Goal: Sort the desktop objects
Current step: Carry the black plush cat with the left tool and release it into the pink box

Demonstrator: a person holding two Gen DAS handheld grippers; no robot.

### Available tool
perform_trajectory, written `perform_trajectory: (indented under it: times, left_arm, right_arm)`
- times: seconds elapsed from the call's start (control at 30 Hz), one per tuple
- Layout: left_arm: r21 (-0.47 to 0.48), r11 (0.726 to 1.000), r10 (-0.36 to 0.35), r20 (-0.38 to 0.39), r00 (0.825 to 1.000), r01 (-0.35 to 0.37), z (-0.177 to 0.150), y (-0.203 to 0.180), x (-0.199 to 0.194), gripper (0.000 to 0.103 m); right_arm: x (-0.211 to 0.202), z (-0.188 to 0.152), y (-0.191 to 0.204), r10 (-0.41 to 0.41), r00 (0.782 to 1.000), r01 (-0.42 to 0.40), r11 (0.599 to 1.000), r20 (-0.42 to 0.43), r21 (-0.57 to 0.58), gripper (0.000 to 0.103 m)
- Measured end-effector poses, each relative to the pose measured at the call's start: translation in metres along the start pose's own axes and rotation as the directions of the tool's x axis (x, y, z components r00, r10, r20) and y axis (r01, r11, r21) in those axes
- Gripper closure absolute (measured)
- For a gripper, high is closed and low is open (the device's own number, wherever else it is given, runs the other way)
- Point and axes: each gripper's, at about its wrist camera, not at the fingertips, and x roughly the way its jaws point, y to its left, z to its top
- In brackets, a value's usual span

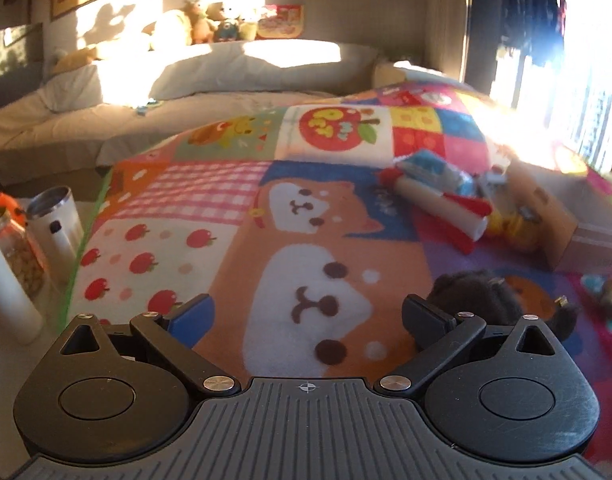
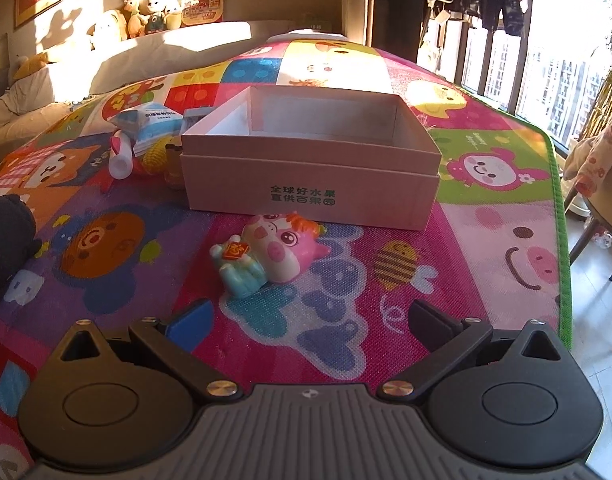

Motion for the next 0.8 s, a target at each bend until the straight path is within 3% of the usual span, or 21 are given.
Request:
perform_trajectory:
  times: [0.1,0.17,0.3,0.43,0.5,0.53,0.8]
  left_arm:
    - [-0.009,0.986,-0.166,0.006,0.986,0.167,0.003,-0.019,-0.010,0.000]
    - [0.063,0.974,-0.215,-0.023,0.976,0.216,-0.002,-0.048,-0.005,0.000]
    - [0.192,0.971,-0.130,-0.079,0.988,0.143,-0.019,-0.093,0.023,0.000]
    - [0.161,0.980,-0.102,-0.104,0.989,0.118,-0.027,-0.100,0.043,0.001]
    - [0.162,0.980,-0.097,-0.092,0.991,0.111,-0.029,-0.101,0.044,0.008]
    - [0.170,0.979,-0.099,-0.093,0.991,0.114,-0.029,-0.101,0.044,0.028]
    - [0.164,0.976,-0.129,-0.100,0.987,0.144,-0.029,-0.099,0.036,0.032]
  right_arm:
    - [0.006,0.000,0.000,0.014,0.999,-0.014,1.000,-0.046,0.008,0.000]
    - [0.007,-0.001,-0.001,0.028,0.998,-0.026,0.999,-0.062,0.028,0.000]
    - [0.008,-0.001,-0.001,0.028,0.997,-0.026,0.999,-0.069,0.029,0.000]
    - [0.008,0.001,-0.001,0.027,0.996,-0.025,0.999,-0.080,0.027,0.000]
    - [0.008,0.001,-0.001,0.026,0.996,-0.024,0.999,-0.080,0.023,0.000]
    - [0.008,0.001,-0.001,0.025,0.997,-0.023,1.000,-0.078,0.018,0.000]
    - [0.003,0.017,0.015,0.060,0.998,-0.058,0.996,0.025,-0.074,0.000]
